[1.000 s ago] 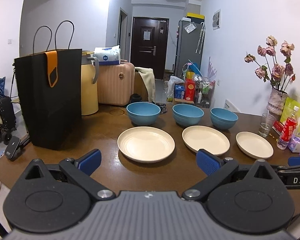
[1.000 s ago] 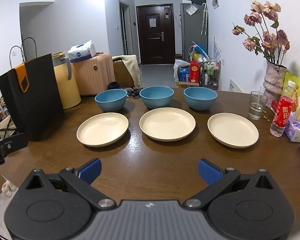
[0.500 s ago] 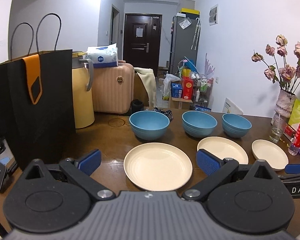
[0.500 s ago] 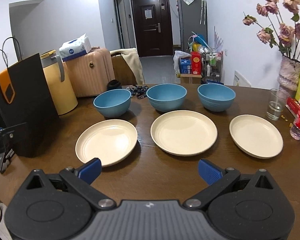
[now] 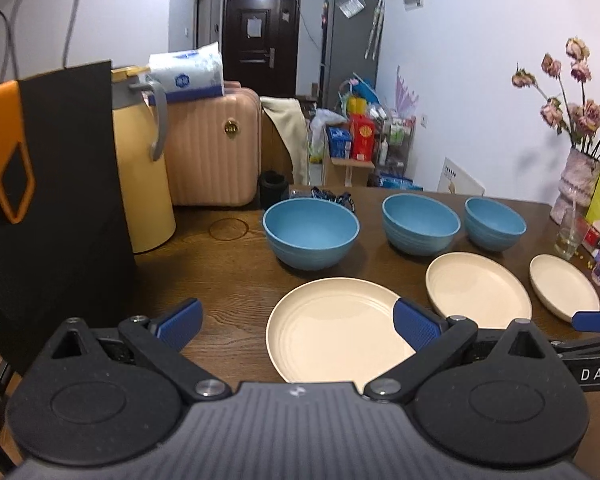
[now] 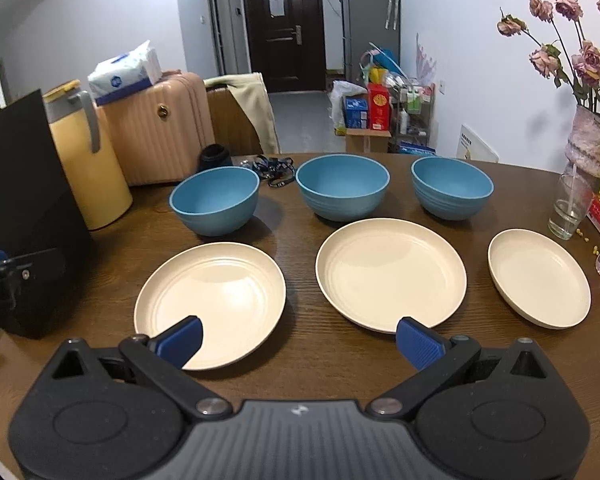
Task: Organize plates and bowls
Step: 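Move both tools forward toward the rims of two cream plates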
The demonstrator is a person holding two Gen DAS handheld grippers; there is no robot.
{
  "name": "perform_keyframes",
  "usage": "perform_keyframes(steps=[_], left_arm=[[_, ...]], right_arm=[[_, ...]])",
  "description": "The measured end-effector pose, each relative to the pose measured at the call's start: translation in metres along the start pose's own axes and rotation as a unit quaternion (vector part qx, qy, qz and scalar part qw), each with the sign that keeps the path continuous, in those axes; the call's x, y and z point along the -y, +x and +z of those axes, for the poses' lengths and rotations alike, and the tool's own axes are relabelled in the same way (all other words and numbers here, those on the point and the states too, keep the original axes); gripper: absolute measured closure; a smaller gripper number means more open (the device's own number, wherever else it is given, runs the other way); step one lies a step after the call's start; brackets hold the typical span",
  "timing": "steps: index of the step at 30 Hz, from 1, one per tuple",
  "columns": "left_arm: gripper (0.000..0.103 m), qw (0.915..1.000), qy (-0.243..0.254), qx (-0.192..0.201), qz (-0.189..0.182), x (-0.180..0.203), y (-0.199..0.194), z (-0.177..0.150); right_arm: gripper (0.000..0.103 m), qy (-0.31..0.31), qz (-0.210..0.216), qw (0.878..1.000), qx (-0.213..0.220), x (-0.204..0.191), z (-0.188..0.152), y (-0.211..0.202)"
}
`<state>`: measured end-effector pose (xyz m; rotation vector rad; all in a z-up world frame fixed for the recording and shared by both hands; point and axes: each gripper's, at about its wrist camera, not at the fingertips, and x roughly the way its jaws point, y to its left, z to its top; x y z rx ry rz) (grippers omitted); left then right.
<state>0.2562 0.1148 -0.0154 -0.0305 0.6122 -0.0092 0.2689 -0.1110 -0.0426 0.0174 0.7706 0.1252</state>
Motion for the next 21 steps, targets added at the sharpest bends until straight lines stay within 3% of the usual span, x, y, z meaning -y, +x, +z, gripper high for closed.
perform_keyframes(steps=[7, 15, 21], left_arm=[[0.000, 0.9992, -0.015, -0.036, 0.008, -0.009, 0.051, 0.011], [0.000, 0.9927, -0.033, -0.113, 0.025, -0.017, 0.121, 0.013], [0.009, 0.9840, -0.045, -0.170, 0.029, -0.023, 0.164, 0.004]], right_arm=[[0.000, -0.022, -0.009, 0.999, -0.029, -0.012, 0.019, 0.042], [0.002, -0.022, -0.001, 0.997, -0.071, -0.020, 0.035, 0.110], [0.008, -0.008, -0.009, 0.993, -0.116, -0.020, 0.025, 0.158]])
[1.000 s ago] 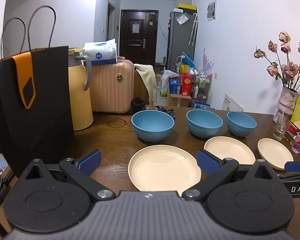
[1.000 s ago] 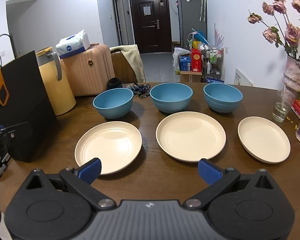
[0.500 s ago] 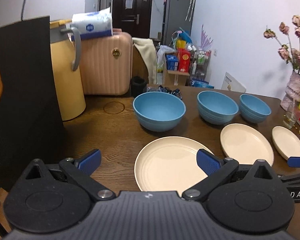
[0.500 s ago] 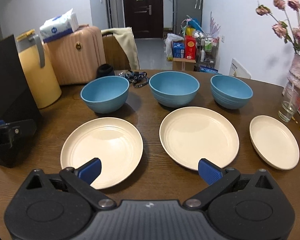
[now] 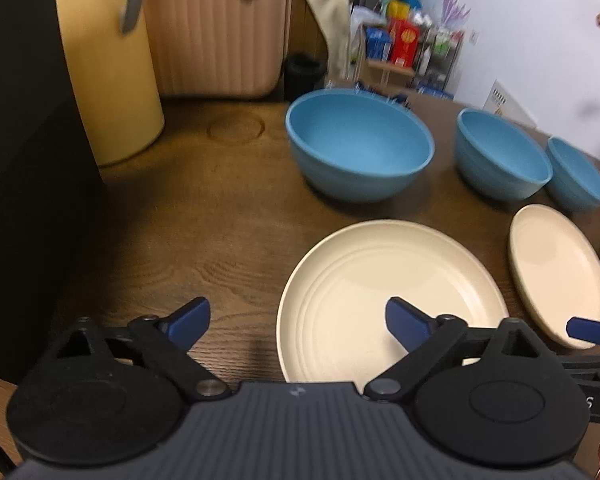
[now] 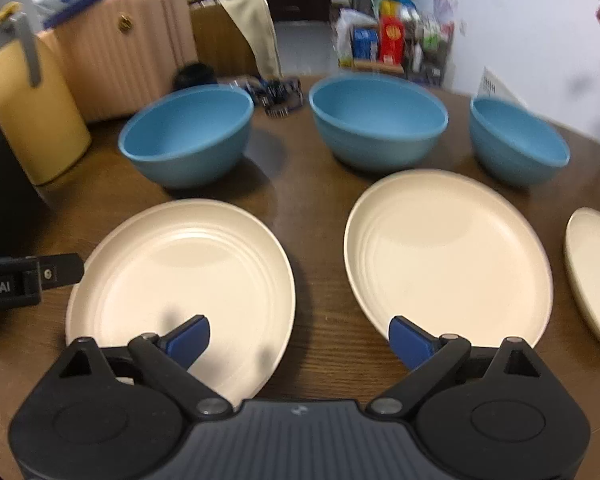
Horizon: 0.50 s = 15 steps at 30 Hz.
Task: Organize plates and bowls
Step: 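Move both tools forward toward the rims of two cream plates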
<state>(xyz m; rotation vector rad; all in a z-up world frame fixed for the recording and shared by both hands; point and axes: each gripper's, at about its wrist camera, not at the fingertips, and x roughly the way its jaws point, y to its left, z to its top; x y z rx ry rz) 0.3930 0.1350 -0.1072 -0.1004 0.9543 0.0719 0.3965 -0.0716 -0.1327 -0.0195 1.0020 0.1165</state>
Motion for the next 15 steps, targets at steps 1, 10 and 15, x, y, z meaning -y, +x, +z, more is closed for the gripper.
perform_keyframes(steps=[1, 10, 15], left_arm=[[0.012, 1.0000, -0.001, -0.007, 0.000, -0.001, 0.006, 0.001], [0.033, 0.9973, -0.017, -0.071, 0.000, -0.009, 0.045, 0.000], [0.038, 0.9960, -0.018, -0.088, 0.007, -0.008, 0.058, 0.003]], right_arm=[[0.008, 0.004, 0.001, 1.000, -0.006, 0.001, -0.001, 0.006], [0.032, 0.038, 0.000, 0.999, -0.024, 0.008, -0.005, 0.036], [0.041, 0.051, 0.003, 0.998, -0.021, 0.010, -0.005, 0.046]])
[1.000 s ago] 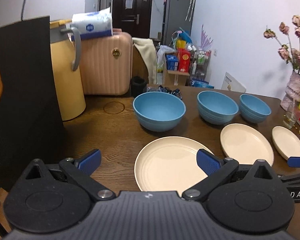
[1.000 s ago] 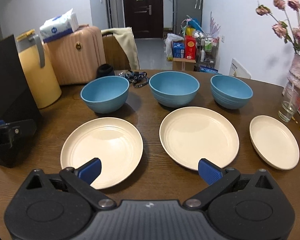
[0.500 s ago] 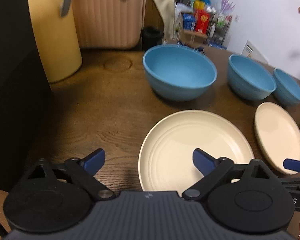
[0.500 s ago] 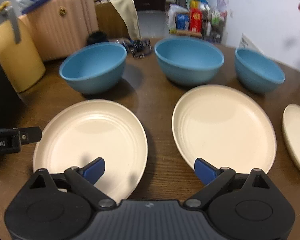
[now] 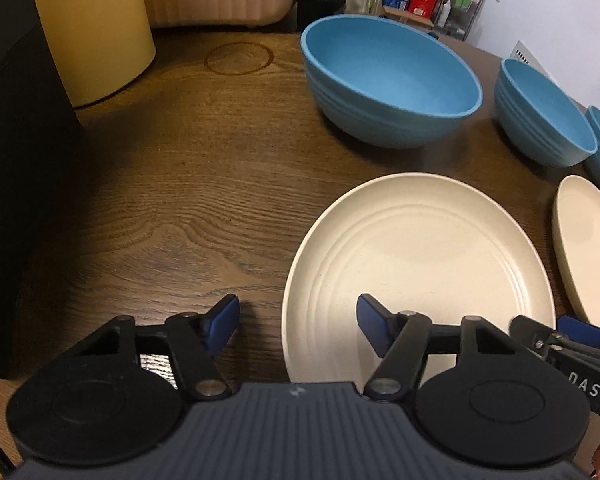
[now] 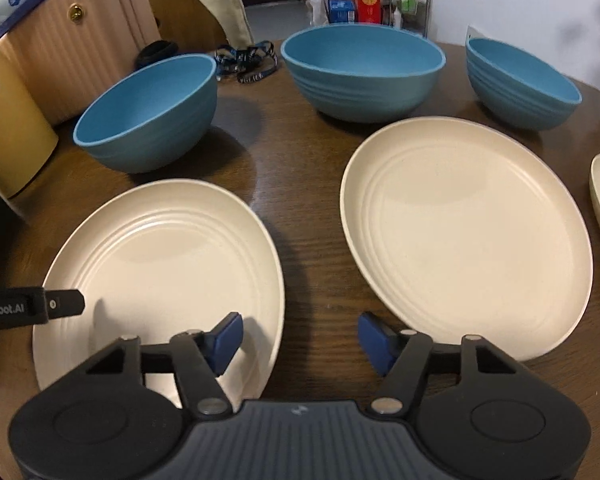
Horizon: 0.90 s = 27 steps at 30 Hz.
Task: Organize plates and bowls
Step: 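Move both tools forward toward the rims of two cream plates, then close the left tool on one cream plate rim while the right tool grips another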
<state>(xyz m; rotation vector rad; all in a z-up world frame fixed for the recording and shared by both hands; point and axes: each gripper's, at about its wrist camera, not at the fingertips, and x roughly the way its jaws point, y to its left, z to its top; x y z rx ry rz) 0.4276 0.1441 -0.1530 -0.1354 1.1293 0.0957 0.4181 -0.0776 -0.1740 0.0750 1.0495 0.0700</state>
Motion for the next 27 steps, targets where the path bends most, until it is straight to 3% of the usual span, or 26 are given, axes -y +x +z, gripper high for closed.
perform_keyframes(steps=[4, 9, 12, 16, 27], left_arm=[[0.044, 1.0000, -0.003, -0.002, -0.001, 0.004, 0.005, 0.002], [0.062, 0.9999, 0.009, 0.002, -0.012, 0.015, 0.003, 0.003], [0.068, 0.9999, 0.011, 0.003, -0.013, 0.016, 0.003, 0.003], [0.073, 0.9998, 0.012, 0.003, -0.013, 0.013, 0.002, 0.002], [0.074, 0.9997, 0.018, 0.012, -0.012, 0.008, -0.011, -0.012]], right_arm=[[0.055, 0.003, 0.004, 1.000, 0.008, 0.000, 0.002, 0.000], [0.066, 0.006, 0.015, 1.000, 0.013, -0.001, 0.002, -0.001], [0.085, 0.011, 0.033, 0.999, 0.013, -0.002, 0.002, -0.002], [0.086, 0.014, 0.038, 0.999, 0.016, -0.001, 0.002, -0.002], [0.091, 0.011, 0.042, 0.998, 0.040, -0.002, -0.010, -0.017]])
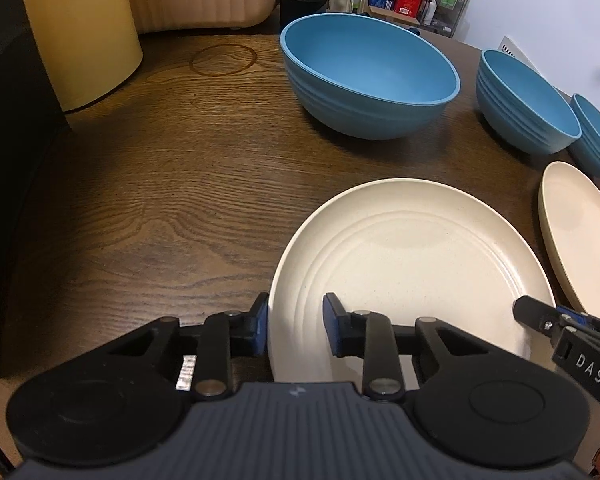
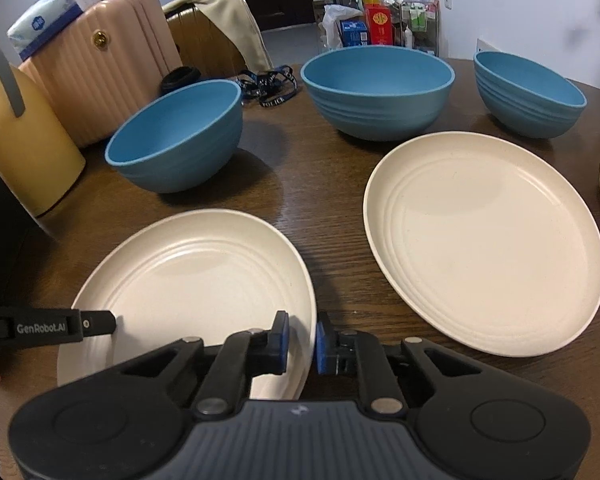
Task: Organize plates and bowls
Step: 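Close the left tool on one cream plate rim while the right tool grips another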
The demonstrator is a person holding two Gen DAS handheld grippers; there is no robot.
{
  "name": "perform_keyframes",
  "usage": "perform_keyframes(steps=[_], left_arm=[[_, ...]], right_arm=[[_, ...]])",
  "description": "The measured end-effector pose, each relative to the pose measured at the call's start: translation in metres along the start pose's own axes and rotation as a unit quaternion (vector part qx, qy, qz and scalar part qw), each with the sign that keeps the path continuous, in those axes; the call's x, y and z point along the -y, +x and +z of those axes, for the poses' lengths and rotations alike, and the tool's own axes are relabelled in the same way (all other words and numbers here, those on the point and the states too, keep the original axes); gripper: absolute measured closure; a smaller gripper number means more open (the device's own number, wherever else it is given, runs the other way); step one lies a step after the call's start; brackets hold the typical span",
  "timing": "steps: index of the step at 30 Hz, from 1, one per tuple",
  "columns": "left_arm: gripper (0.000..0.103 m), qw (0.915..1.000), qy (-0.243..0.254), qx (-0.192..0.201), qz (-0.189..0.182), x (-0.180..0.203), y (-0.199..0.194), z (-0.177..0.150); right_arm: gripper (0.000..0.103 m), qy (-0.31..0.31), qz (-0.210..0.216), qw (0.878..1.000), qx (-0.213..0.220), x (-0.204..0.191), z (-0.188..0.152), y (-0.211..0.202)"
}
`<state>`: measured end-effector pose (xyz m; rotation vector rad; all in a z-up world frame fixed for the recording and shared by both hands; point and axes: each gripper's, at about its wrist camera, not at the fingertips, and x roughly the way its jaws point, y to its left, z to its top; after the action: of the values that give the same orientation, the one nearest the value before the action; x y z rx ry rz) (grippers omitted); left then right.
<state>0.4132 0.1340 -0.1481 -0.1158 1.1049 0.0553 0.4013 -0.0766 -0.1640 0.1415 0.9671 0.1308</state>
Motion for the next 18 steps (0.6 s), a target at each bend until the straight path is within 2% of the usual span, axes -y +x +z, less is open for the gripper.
perform_keyframes(steps=[18], left_arm=[[0.074, 0.9998, -0.005, 0.018, 0.003, -0.029, -0.037, -0.041]], right_arm=[[0.091, -0.019, 0.022, 0.999, 0.023, -0.025, -0.031, -0.032]])
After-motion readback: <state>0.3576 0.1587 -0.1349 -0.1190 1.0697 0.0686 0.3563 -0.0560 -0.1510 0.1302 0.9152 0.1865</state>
